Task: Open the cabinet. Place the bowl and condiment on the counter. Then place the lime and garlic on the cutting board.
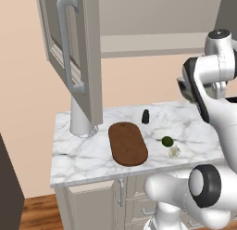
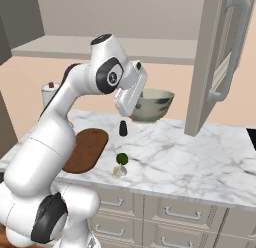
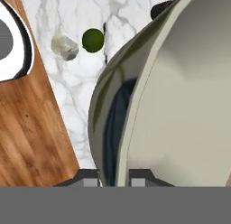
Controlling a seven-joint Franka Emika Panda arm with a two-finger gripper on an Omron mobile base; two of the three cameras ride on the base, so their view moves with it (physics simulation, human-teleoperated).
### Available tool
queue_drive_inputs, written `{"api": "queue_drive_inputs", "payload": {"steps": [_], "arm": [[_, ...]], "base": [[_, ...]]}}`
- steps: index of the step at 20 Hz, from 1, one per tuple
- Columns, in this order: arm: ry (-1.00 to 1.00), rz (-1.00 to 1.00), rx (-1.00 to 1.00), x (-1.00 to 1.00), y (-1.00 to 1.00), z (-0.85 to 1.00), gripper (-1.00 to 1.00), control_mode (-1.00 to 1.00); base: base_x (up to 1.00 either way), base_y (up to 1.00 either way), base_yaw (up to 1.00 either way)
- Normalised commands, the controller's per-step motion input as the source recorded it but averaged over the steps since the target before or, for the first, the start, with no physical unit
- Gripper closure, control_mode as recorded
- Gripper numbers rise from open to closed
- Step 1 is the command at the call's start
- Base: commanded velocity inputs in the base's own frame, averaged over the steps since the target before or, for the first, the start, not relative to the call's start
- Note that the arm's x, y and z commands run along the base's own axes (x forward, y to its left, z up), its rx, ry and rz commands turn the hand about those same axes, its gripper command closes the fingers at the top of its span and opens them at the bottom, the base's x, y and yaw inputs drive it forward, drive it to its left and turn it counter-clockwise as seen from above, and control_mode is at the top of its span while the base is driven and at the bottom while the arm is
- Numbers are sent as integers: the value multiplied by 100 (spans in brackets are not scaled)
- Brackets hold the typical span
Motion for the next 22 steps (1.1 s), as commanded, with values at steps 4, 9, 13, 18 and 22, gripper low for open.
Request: {"api": "queue_drive_inputs", "payload": {"steps": [4, 9, 13, 18, 22], "arm": [[11, 16, 0, 0, -3, -48, 100, -100], [11, 14, 0, 1, -4, -39, 100, -100], [10, 11, 0, 17, -5, -29, 100, -100], [8, 9, 0, 31, -4, -23, 100, -100], [2, 9, 0, 47, -9, -46, 100, -100]], "base": [[0, 0, 0], [0, 0, 0], [0, 0, 0], [0, 0, 0], [0, 0, 0]]}}
